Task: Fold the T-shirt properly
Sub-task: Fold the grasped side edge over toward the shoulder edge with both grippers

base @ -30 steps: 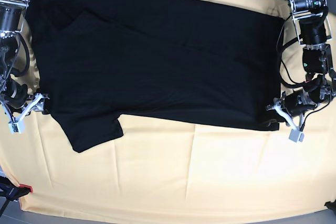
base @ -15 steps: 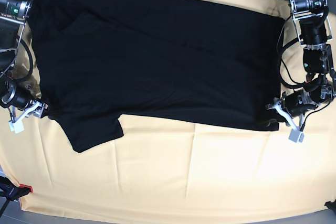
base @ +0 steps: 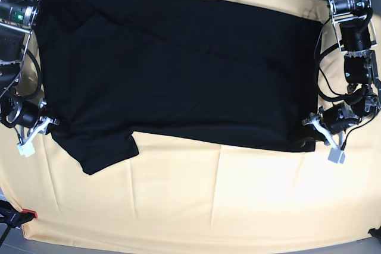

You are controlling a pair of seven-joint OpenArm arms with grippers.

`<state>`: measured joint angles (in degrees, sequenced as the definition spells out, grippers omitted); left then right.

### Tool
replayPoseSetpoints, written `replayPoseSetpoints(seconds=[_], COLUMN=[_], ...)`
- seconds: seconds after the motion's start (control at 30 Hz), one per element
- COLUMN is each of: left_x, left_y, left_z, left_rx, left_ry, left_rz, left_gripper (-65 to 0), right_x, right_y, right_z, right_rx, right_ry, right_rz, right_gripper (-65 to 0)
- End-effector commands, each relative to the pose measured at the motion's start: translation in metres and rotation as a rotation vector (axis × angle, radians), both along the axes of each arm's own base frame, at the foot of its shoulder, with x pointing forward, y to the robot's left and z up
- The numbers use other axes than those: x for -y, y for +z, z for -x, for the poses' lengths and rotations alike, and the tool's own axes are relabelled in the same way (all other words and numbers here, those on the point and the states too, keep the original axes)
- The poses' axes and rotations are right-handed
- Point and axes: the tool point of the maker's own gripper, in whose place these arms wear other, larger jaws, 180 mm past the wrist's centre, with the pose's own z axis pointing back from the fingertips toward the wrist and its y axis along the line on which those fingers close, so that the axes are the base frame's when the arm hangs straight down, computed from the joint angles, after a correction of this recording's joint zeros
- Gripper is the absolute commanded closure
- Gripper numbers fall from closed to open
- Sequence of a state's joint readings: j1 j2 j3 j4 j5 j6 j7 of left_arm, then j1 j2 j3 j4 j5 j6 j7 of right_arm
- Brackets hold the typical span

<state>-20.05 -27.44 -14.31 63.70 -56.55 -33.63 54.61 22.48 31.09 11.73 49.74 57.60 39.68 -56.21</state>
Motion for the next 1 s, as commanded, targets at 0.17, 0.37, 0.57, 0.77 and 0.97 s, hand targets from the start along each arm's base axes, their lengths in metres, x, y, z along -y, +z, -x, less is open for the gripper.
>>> replayPoseSetpoints(seconds=[0.17, 0.37, 0.57, 0.77, 0.97], left_x=[-0.014, -0.001, 0.024, 0.024, 0.011], left_y=[0.047, 0.065, 0.066, 0.082, 0.065], left_z=[-0.03, -0.046, -0.022, 0.007, 0.025], left_rx=[0.21, 0.265, 0.185, 0.135, 0.046], left_ry=[0.077, 0.03, -0.14, -0.262, -0.297], left_rz=[0.001, -0.044, 0.048, 0.164, 0.098], left_gripper=[0.0, 0.0, 0.0, 0.0, 0.0], right_x=[0.026, 0.022, 0.002, 0.005, 0.013], right_y=[0.055, 0.069, 0.066, 0.072, 0.068], right_z=[-0.05, -0.062, -0.043, -0.014, 0.013], right_rx=[0.226, 0.241, 0.163, 0.172, 0.157], right_ry=[-0.077, -0.052, 0.036, 0.11, 0.159], right_rz=[0.123, 0.145, 0.071, 0.158, 0.256], right_gripper=[0.0, 0.0, 0.0, 0.0, 0.0])
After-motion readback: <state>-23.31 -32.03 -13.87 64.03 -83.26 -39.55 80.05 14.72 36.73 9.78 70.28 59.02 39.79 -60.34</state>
